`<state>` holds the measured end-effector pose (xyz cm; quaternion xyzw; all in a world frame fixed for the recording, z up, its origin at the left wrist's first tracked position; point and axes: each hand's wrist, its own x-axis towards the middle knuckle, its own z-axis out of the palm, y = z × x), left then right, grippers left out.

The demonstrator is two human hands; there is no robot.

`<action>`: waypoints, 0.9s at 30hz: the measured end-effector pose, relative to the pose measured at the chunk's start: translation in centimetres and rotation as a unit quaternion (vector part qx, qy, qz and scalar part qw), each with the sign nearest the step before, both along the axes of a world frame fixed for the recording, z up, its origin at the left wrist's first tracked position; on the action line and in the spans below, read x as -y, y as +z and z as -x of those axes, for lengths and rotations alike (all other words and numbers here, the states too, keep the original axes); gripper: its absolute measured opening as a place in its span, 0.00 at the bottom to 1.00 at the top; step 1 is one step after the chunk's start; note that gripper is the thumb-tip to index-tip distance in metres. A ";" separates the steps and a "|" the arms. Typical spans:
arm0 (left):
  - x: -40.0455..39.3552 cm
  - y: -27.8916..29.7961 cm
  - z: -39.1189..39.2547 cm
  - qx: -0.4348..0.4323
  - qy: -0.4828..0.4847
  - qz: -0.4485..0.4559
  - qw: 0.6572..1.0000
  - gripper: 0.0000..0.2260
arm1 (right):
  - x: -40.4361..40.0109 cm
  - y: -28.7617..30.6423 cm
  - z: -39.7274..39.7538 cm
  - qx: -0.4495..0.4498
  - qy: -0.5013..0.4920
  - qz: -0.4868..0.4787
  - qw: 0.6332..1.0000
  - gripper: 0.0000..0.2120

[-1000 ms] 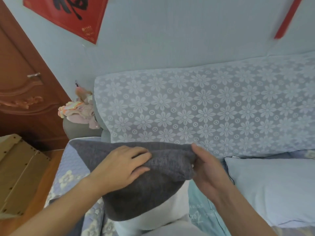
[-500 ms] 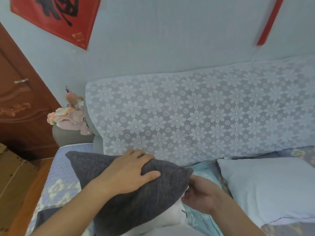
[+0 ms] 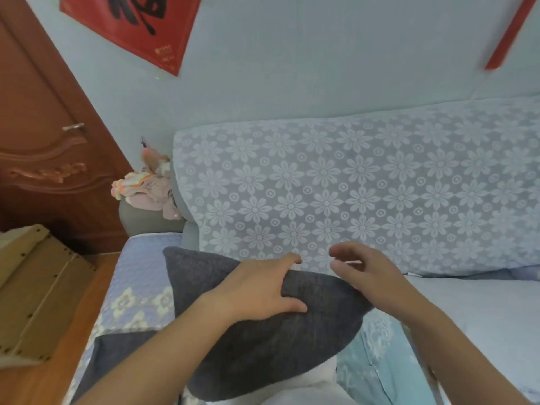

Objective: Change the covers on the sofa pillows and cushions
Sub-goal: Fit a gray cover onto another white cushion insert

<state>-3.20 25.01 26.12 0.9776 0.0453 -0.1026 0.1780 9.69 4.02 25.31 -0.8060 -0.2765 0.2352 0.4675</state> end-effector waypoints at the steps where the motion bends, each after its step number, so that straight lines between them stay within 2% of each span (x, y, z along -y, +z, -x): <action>1: 0.5 -0.2 -0.8 0.012 0.015 0.066 0.998 0.30 | -1.1 1.4 0.5 0.019 0.114 0.048 0.992 0.18; 2: 0.9 -0.3 -1.4 0.057 0.038 0.140 0.988 0.23 | -2.2 2.0 0.9 0.059 0.199 0.106 0.973 0.27; 3: 0.8 -0.5 -1.5 0.143 0.078 0.198 0.967 0.15 | -3.2 1.6 1.2 0.105 0.234 0.150 0.955 0.37; 4: 0.5 -0.5 -1.3 0.271 0.131 0.214 0.929 0.11 | -4.0 1.2 1.3 0.135 0.226 0.181 0.947 0.44; 5: 0.0 -0.5 -0.7 0.397 0.183 0.189 0.879 0.11 | -4.2 0.5 1.1 0.144 0.195 0.211 0.947 0.47; 6: -0.6 -0.8 0.4 0.478 0.232 0.161 0.832 0.11 | -3.8 -0.2 0.9 0.152 0.166 0.231 0.946 0.47; 7: -1.5 -1.5 1.4 0.508 0.273 0.163 0.801 0.12 | -3.0 -0.9 0.6 0.159 0.154 0.250 0.943 0.44; 8: -2.4 -2.5 2.6 0.488 0.304 0.192 0.795 0.16 | -1.8 -1.3 0.2 0.155 0.158 0.268 0.938 0.39; 9: -3.2 -3.9 3.7 0.424 0.319 0.251 0.810 0.22 | -0.6 -1.7 -0.2 0.137 0.168 0.283 0.934 0.34; 11: -4.3 -7.3 5.0 0.227 0.312 0.384 0.839 0.36 | 1.4 -1.9 -0.9 0.109 0.182 0.302 0.930 0.26; 12: -4.3 -9.1 5.5 0.143 0.294 0.409 0.852 0.38 | 2.1 -1.6 -1.1 0.094 0.189 0.309 0.927 0.25; 14: -3.0 -11.9 5.8 0.033 0.264 0.397 0.878 0.33 | 3.1 -0.3 -1.4 0.043 0.208 0.322 0.923 0.26; 16: -0.2 -13.3 5.5 0.029 0.247 0.342 0.906 0.27 | 3.8 1.5 -1.5 0.015 0.235 0.312 0.920 0.32; 19: 5.3 -13.2 5.0 0.050 0.194 0.204 0.958 0.33 | 3.0 3.3 -0.8 -0.011 0.197 0.207 0.958 0.47; 21: 8.1 -12.9 4.8 0.032 0.132 0.148 0.979 0.36 | 1.9 2.4 -1.2 0.017 0.162 0.205 0.965 0.55; 23: 8.9 -13.2 4.7 -0.017 0.100 0.189 0.977 0.32 | 2.0 0.6 -2.1 0.002 0.138 0.258 0.956 0.57; 24: 8.5 -14.1 4.7 -0.031 0.119 0.223 0.967 0.29 | 2.9 -0.3 -2.6 -0.016 0.130 0.291 0.948 0.57; 26: 6.3 -16.9 5.1 -0.043 0.224 0.242 0.943 0.24 | 5.6 -2.1 -3.2 -0.044 0.115 0.333 0.935 0.50; 27: 4.7 -19.2 5.8 -0.057 0.293 0.222 0.928 0.23 | 7.0 -2.7 -3.1 -0.039 0.095 0.333 0.937 0.43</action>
